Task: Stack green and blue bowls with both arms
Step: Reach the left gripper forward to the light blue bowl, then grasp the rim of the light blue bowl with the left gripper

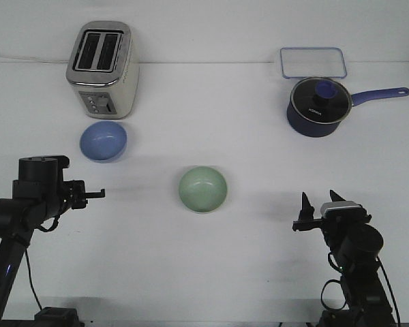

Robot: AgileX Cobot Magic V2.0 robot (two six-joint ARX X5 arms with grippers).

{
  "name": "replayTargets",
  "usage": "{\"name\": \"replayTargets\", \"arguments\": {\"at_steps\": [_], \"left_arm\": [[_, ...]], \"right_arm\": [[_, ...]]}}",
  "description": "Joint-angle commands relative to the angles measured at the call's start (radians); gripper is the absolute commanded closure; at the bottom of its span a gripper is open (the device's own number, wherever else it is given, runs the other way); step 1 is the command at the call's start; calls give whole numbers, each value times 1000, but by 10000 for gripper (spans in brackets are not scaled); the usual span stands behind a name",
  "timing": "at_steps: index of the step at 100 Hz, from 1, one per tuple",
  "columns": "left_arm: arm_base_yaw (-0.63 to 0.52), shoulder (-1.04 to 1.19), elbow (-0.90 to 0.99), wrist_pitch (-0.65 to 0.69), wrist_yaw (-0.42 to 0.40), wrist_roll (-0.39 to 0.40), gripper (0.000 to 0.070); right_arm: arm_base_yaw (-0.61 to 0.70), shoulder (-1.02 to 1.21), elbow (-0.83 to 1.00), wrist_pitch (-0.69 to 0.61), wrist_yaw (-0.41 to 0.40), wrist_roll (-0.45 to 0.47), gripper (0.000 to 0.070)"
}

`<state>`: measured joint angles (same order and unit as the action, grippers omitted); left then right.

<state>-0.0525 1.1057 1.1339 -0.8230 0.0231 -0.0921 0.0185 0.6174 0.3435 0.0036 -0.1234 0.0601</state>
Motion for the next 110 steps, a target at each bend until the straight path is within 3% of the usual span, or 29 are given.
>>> {"name": "replayTargets", "arguments": {"at_steps": [1,14,20,51,77,110], "left_arm": [[0,6,17,2,-4,4,654],[0,6,17,7,-4,-4,342],[0,6,18,10,-4,-6,287],[11,106,120,11,-3,-8,272],[69,390,403,-26,2,6,272],[138,721,662,-56,19,83,273]], "right_arm": [[1,5,0,11,0,12,211],[1,5,0,11,0,12,211],[1,5,0,11,0,12,211],[1,5,0,11,0,12,211],[1,5,0,11,0,12,211],[1,5,0,11,0,12,211]]}}
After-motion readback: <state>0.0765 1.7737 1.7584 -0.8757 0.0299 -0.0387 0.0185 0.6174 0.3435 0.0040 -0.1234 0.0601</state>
